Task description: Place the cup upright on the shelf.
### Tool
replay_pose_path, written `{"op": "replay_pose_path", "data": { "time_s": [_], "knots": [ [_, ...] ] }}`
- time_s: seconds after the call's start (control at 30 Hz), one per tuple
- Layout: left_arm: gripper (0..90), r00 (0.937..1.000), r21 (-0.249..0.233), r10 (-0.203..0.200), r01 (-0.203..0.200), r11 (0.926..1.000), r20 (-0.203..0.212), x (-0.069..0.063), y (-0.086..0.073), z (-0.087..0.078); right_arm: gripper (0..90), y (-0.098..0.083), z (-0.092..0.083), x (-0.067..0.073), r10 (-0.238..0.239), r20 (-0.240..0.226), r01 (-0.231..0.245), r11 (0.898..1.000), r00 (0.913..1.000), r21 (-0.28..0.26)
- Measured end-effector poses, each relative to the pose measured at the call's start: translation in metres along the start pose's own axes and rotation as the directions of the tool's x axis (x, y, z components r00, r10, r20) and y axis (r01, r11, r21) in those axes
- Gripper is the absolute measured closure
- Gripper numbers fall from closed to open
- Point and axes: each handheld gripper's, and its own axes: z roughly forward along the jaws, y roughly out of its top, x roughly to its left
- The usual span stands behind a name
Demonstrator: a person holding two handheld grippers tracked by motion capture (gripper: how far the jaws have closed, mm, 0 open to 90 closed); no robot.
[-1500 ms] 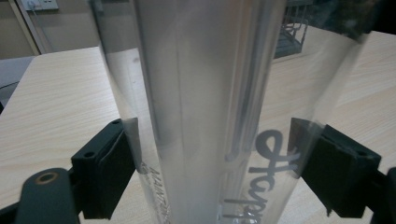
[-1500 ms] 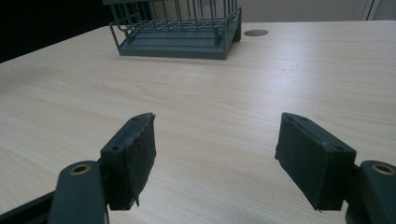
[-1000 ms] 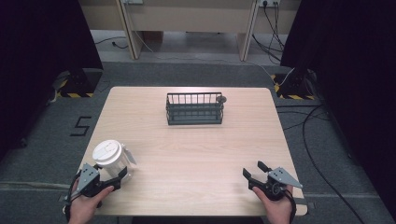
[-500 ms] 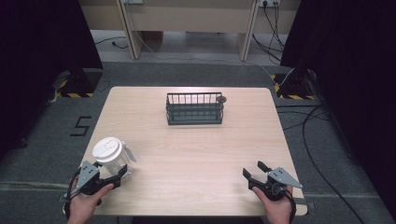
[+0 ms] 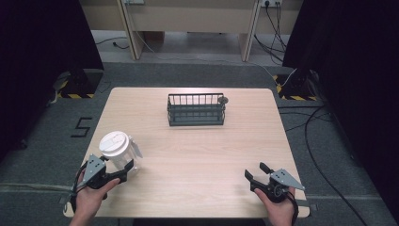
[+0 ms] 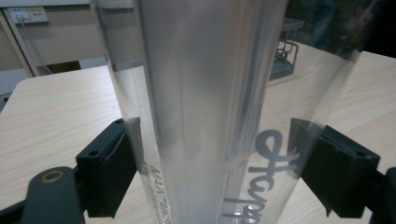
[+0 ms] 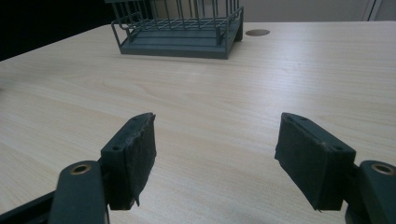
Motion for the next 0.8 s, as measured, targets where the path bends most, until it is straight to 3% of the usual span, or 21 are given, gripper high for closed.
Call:
{"op": "replay_pose_path", "data": {
  "time_s": [0.8],
  "knots": [
    [17.4, 0.9981, -0.01, 0.036, -0.036, 0.9993, 0.05, -0.014, 0.024, 0.031, 29.9, 0.0, 0.0, 0.0, 0.0, -0.003, 0.0, 1.0, 1.0, 0.002]
  ]
}}
